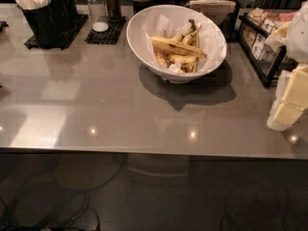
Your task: Pick banana from white bowl
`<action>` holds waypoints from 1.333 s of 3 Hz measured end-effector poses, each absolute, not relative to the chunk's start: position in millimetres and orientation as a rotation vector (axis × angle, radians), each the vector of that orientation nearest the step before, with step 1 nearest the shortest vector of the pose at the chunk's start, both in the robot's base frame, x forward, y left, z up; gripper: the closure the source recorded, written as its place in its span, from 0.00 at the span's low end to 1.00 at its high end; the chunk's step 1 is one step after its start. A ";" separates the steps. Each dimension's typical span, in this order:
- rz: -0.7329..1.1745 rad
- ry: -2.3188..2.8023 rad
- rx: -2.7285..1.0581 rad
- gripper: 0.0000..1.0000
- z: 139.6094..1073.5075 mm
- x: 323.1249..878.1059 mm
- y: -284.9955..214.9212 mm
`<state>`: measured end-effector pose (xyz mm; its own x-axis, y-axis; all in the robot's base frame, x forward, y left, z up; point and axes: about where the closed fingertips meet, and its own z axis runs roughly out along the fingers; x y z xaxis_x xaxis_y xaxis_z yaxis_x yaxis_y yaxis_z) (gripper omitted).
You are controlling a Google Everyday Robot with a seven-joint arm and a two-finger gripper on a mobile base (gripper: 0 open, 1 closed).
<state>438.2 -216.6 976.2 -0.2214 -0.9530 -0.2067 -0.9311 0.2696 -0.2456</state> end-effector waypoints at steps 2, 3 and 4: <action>-0.081 2.130 -1.779 0.00 987.4 465.1 -200.1; 0.036 1.966 -1.892 0.00 992.8 508.9 -163.9; 0.168 1.801 -1.985 0.00 996.0 549.5 -115.6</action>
Offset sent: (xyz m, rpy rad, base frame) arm 0.0705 0.0432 0.0265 0.0707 -0.0724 0.2123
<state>549.5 -115.6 996.0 0.1389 -0.9133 -0.3828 -0.9683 -0.0441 -0.2460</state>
